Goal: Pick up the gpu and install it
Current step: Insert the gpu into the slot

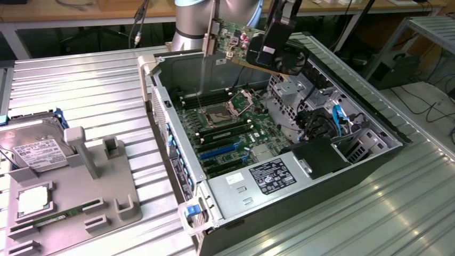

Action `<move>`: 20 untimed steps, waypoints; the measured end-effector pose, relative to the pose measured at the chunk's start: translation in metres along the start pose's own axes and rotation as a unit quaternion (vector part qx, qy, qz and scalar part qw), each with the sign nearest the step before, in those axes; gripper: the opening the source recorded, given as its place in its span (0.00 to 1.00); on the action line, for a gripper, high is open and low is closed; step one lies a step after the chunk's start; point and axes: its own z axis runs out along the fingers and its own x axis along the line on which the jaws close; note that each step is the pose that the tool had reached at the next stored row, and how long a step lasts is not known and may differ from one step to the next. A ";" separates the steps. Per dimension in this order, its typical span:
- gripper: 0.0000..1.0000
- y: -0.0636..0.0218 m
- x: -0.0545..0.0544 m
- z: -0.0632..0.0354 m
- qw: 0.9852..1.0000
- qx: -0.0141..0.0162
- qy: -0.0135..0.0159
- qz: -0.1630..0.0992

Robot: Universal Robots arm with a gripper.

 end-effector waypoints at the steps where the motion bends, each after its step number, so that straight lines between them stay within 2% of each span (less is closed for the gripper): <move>1: 0.28 0.0000 0.000 0.0000 1.000 0.000 0.000 -0.004; 4: 0.28 0.0000 0.000 0.0001 1.000 0.000 0.001 -0.015; 7: 0.28 -0.0001 0.000 0.0009 0.999 0.003 0.000 -0.034; 9: 0.28 -0.0002 0.000 0.0015 0.999 0.006 -0.002 -0.041; 13: 0.28 -0.0003 0.000 0.0032 0.999 0.015 -0.008 -0.050; 15: 0.28 -0.0004 0.000 0.0041 0.998 0.017 -0.009 -0.054; 17: 0.28 -0.0005 0.000 0.0045 0.998 0.017 -0.009 -0.057; 18: 0.28 -0.0008 0.000 0.0047 0.998 0.017 -0.011 -0.059; 19: 0.28 -0.0011 0.000 0.0048 0.998 0.015 -0.013 -0.061; 20: 0.28 -0.0012 -0.001 0.0050 0.998 0.014 -0.015 -0.063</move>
